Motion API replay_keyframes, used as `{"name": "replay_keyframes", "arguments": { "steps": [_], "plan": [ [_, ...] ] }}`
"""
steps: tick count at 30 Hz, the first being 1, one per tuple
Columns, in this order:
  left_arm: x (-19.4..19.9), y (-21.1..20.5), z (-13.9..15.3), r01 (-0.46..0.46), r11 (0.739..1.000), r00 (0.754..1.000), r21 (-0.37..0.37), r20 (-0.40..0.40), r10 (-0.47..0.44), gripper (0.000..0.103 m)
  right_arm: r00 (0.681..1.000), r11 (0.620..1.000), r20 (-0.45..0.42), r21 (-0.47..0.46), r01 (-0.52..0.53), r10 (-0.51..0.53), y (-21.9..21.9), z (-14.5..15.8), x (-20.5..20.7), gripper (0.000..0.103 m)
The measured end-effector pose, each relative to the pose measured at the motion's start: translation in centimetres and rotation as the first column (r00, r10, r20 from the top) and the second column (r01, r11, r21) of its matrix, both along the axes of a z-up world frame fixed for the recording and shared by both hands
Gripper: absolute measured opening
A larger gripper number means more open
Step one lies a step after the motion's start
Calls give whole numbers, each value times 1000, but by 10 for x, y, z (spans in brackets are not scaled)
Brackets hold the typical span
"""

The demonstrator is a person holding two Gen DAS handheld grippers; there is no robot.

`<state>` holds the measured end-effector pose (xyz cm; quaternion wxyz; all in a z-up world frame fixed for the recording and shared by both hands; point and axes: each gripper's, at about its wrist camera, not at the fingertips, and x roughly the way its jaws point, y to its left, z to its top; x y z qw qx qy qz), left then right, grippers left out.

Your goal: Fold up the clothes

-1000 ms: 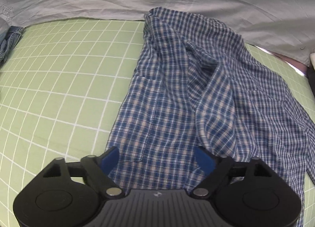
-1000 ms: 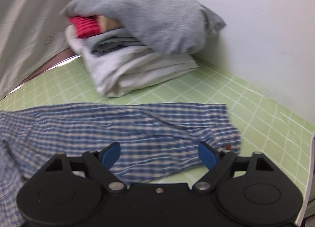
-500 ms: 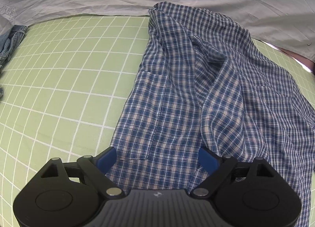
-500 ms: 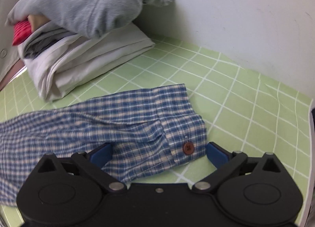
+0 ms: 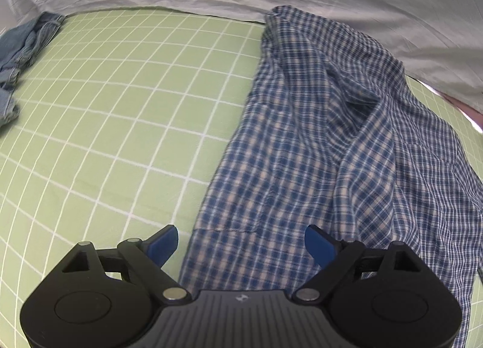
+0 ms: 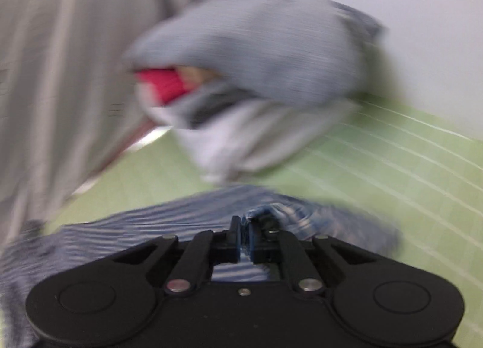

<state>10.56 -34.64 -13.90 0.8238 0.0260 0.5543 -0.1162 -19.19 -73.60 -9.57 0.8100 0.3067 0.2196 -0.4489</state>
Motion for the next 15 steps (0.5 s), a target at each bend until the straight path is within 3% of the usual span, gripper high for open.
{"name": "replay_keyframes", "arguments": {
  "steps": [6,9,11,15],
  "plan": [
    [-9,20,-4,-23,1000,1000,-17,-9,23,91,962,967,106,14,-252,250,50,20,63,4],
    [-9,25,-7,-38,999,999,-18,-26,38,91,916,927,165,22,-374,366,77,29,94,4],
    [-8,29,-6,-46,999,999,-23,-22,46,91,862,881,249,59,-469,442,101,30,117,4],
    [-8,37,-3,-63,998,998,-30,-12,62,91,862,873,234,91,-480,450,110,27,113,6]
  ]
}}
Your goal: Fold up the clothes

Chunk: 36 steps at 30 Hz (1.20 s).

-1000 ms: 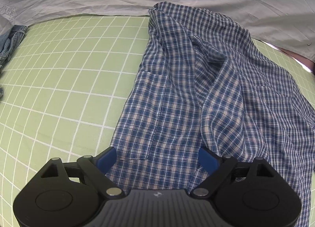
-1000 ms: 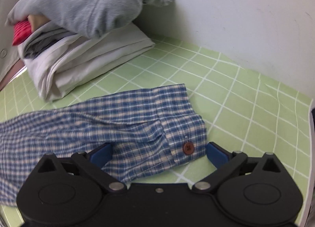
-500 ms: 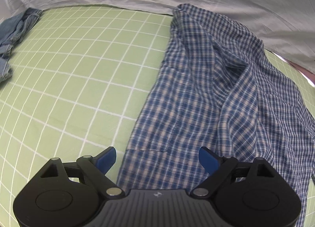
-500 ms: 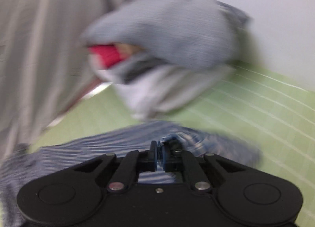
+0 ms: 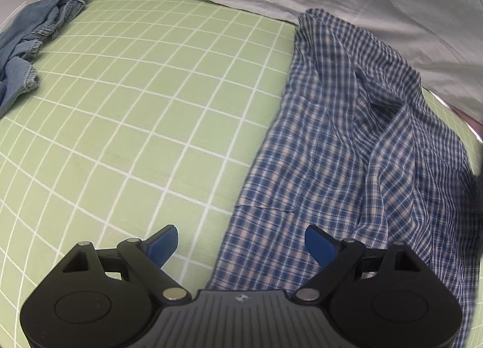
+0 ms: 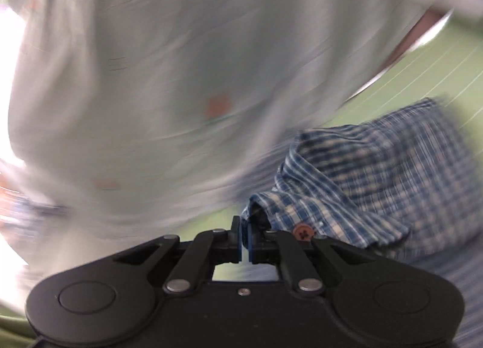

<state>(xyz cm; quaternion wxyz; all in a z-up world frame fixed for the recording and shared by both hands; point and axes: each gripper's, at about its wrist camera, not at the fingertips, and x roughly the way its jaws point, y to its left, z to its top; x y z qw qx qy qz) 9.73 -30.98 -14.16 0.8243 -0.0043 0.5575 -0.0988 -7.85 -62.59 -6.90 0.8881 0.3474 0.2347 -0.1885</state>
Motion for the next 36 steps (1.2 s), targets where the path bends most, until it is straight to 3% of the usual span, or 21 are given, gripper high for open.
{"name": "replay_keyframes", "arguments": {
  "steps": [1,2,4,14,19,27,36],
  "plan": [
    [0,2,0,-7,1000,1000,-2,1,7,91,1000,1000,-7,5,-4,4,2,-1,-1,14],
    [0,4,1,-14,1000,1000,-3,1,14,91,1000,1000,-14,10,-7,7,5,-2,-2,41],
    [-2,9,1,-29,1000,1000,-6,0,29,91,999,1000,-28,21,-14,15,10,-4,-4,72],
    [-15,15,3,-18,1000,1000,-8,-2,18,91,994,997,-102,69,-44,51,33,-14,-14,75],
    [-42,19,10,13,1000,1000,-9,11,-13,91,960,996,-272,-80,42,-63,29,-34,-65,75],
    [-85,26,22,62,998,998,-8,32,-62,92,893,981,-429,-181,64,-138,43,-62,-133,75],
    [-122,59,32,81,996,996,30,20,-82,92,870,984,-481,-178,18,-103,71,-74,-168,48]
  ]
}}
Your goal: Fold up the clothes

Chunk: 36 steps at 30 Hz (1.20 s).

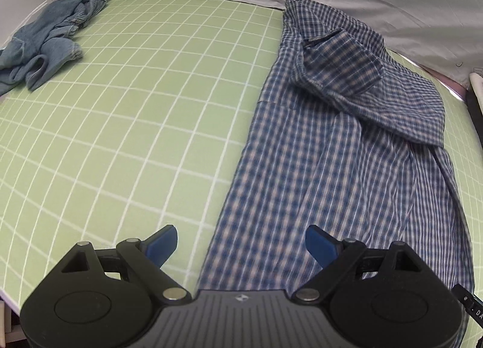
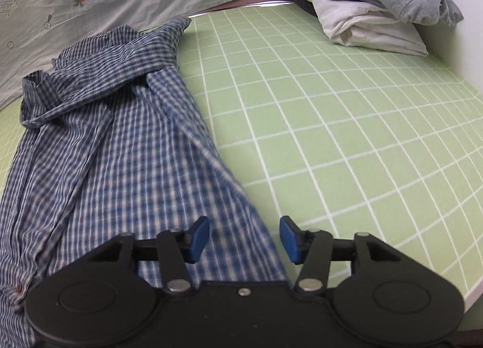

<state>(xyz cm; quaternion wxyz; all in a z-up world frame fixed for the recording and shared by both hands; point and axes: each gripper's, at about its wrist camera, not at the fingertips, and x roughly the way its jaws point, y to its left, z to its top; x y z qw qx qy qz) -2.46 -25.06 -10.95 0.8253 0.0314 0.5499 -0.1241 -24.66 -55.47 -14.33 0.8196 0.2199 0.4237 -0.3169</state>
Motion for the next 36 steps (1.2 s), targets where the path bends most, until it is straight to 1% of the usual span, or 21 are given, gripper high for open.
{"name": "replay_keyframes", "arguments": {
  "steps": [3,4,5,8,11,15,18,20,22,23,25,27,28,29,32,36],
  "plan": [
    [-5,14,5,-2,1000,1000,4,-1,2,92,1000,1000,2,17,-4,4,8,1,-5,25],
    [-6,17,6,-3,1000,1000,4,-2,4,92,1000,1000,9,26,-6,5,11,2,-6,8],
    [-7,21,6,-3,1000,1000,1,-4,3,92,999,999,40,49,0,-2,12,7,-8,3],
    [-9,29,6,5,1000,1000,-7,-11,-5,92,989,992,146,124,12,-30,19,23,-13,2],
    [-8,36,6,22,1000,1000,-14,-15,-22,92,971,986,236,167,-7,-33,34,43,-5,2],
    [-7,44,6,54,998,998,-17,-17,-54,92,951,979,309,189,-76,14,65,62,22,2],
    [-7,51,7,71,997,997,-13,-15,-72,92,939,964,340,232,-129,44,88,62,46,2],
    [-7,58,8,73,997,997,-9,-11,-73,92,940,952,335,262,-159,64,103,56,63,2],
    [-5,63,9,72,997,997,-8,-10,-72,92,953,940,292,297,-168,78,116,41,77,3],
    [-5,66,9,72,997,997,-8,-10,-72,92,960,933,269,320,-164,77,122,33,81,7],
    [-4,69,9,76,997,997,-9,-13,-76,93,969,924,240,353,-149,64,131,23,82,11],
    [-4,70,7,83,996,996,-10,-19,-83,93,967,918,253,375,-129,33,134,22,74,17],
    [-4,71,6,87,996,996,-10,-23,-87,94,965,915,262,384,-119,16,135,23,70,24],
    [-3,71,6,91,996,996,-11,-26,-91,94,960,917,280,384,-108,-4,135,26,64,28],
    [-3,73,3,102,995,994,-12,-36,-102,95,946,936,318,348,-57,-60,135,38,51,28],
    [-6,67,2,139,990,989,-17,-40,-139,95,942,952,304,302,43,-140,124,43,35,26]
  ]
}}
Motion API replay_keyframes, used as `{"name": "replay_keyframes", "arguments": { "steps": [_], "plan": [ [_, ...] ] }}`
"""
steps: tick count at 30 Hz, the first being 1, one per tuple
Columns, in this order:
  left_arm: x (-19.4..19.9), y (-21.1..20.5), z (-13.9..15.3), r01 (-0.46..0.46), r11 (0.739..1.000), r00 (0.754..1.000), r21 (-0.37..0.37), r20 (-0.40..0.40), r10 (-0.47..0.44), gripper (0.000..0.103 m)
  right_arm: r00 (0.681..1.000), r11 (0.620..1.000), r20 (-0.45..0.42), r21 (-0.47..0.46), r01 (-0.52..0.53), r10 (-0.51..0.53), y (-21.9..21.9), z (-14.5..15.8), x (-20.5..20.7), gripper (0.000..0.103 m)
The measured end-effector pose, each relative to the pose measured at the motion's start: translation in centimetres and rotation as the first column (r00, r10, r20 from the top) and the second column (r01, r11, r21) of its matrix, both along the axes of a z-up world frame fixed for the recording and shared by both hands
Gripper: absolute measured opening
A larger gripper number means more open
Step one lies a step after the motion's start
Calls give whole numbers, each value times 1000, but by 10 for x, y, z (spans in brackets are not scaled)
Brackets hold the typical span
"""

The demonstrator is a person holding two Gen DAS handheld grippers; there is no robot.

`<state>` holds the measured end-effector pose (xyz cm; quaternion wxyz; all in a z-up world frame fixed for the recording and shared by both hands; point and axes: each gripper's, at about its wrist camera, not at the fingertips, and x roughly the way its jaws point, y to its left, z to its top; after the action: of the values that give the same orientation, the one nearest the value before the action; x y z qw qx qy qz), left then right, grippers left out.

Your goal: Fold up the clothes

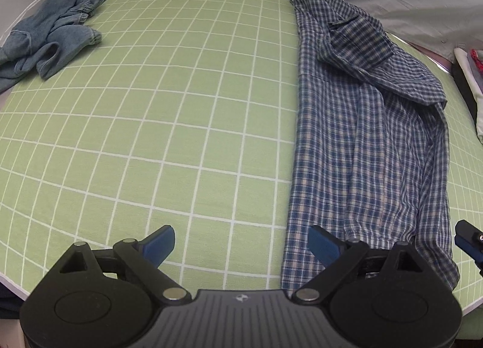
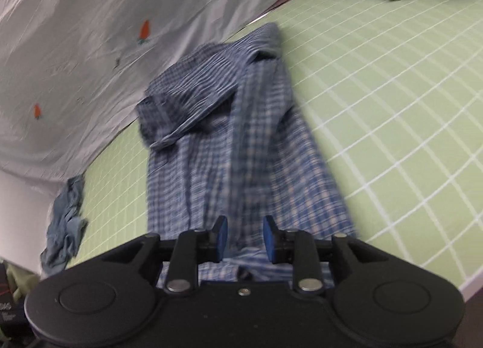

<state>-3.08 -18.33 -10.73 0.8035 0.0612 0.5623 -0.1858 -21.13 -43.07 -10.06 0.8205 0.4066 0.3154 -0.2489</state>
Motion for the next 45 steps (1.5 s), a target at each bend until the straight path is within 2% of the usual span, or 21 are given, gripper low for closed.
{"name": "replay_keyframes", "arguments": {
  "steps": [5,9,18,20,24,27,30,35,39,45],
  "plan": [
    [-5,-5,-2,41,999,999,7,-6,-41,95,997,999,-72,-25,39,-41,-6,-12,-13,26],
    [-8,-3,-7,58,998,998,21,-26,-58,95,994,999,-103,13,34,-33,1,-26,-20,26],
    [-13,1,-19,85,996,994,40,-69,-82,95,994,978,25,180,-110,108,43,-30,-5,25],
    [-13,1,-20,84,996,994,40,-72,-81,95,994,976,43,188,-107,101,46,-27,-5,28],
    [-14,1,-23,78,996,994,42,-82,-74,95,998,971,31,232,-53,47,38,-32,-5,28],
    [-15,1,-22,66,997,995,45,-83,-63,95,998,953,51,299,-56,42,35,-37,-1,28],
    [-13,-1,-21,47,998,996,48,-78,-43,95,996,939,44,331,-92,82,38,-35,14,30],
    [-8,-7,-13,16,999,998,49,-55,-13,95,985,876,137,456,-156,105,35,-34,37,35],
    [1,-14,-4,-20,999,999,43,-30,21,95,973,878,161,424,-221,167,29,-22,55,38],
    [22,-38,4,-49,998,999,25,1,49,95,970,901,170,372,-224,172,-4,-8,63,49]
  ]
}}
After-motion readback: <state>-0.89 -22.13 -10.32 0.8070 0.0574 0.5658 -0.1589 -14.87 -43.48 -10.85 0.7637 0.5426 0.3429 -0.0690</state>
